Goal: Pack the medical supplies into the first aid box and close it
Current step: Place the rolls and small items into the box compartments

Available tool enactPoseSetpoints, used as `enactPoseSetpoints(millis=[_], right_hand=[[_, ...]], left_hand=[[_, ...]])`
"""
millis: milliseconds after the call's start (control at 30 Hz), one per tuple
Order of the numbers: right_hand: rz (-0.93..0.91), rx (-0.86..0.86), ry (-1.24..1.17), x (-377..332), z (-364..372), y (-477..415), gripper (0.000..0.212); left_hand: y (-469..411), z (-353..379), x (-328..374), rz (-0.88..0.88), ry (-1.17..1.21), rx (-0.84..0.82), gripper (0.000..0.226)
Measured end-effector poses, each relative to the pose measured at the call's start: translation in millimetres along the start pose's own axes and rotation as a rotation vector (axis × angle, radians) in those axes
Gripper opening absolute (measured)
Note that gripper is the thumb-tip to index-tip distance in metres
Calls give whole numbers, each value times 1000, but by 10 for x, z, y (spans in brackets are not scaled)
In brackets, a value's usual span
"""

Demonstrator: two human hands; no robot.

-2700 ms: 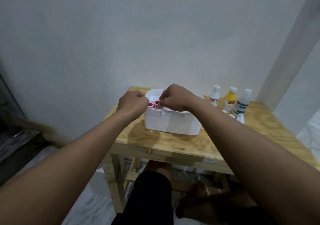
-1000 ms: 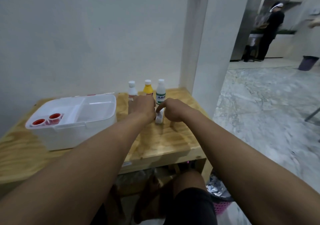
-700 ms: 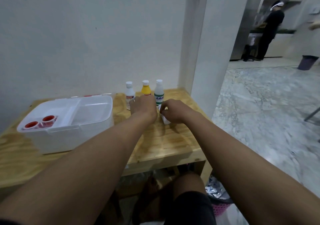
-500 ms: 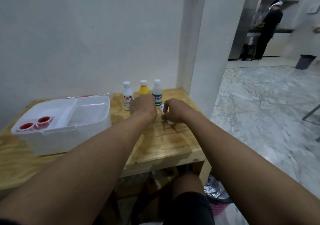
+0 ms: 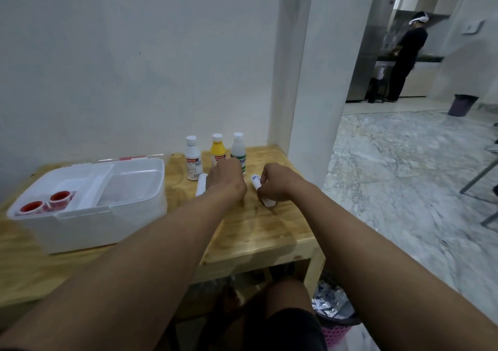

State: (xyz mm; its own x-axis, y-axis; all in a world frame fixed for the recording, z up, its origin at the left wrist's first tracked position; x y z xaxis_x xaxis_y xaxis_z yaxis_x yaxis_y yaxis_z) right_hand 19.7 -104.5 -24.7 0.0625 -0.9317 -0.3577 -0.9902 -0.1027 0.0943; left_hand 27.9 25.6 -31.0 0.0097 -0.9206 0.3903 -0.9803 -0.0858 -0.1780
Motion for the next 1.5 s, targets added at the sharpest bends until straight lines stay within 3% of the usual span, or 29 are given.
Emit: enactPoseSetpoints(millis=[267, 433, 600, 1100, 1500], right_hand=[[17, 55, -191, -70, -315, 173, 41], [-6, 82, -298, -322, -507, 274, 60], [-10, 102, -315, -696, -629, 337, 32], [-131, -18, -342, -2132, -316, 448, 30], [-236, -103, -279, -2869, 257, 378, 28]], left_hand=[[24, -438, 62, -51, 313, 74, 36], [65, -869, -55, -91, 424, 103, 20], [160, -1326, -370, -164, 496, 153, 31], [499, -2160, -1757, -366, 489, 247, 37], [566, -2187, -2409, -483, 400, 195, 37]])
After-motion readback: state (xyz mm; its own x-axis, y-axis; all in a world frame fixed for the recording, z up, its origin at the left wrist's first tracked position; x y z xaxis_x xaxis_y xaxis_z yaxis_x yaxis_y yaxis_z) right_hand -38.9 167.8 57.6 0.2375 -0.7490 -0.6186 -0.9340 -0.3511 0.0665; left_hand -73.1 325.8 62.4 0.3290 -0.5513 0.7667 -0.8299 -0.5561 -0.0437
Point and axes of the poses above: each hand's wrist, its own y-axis away from the middle knuckle, its own z-axis out of the palm, x = y × z, the point moved 3 cm from there along -y, towards the middle knuckle, and after that the axes turned 4 degrees about y, right-handed, at the moved point
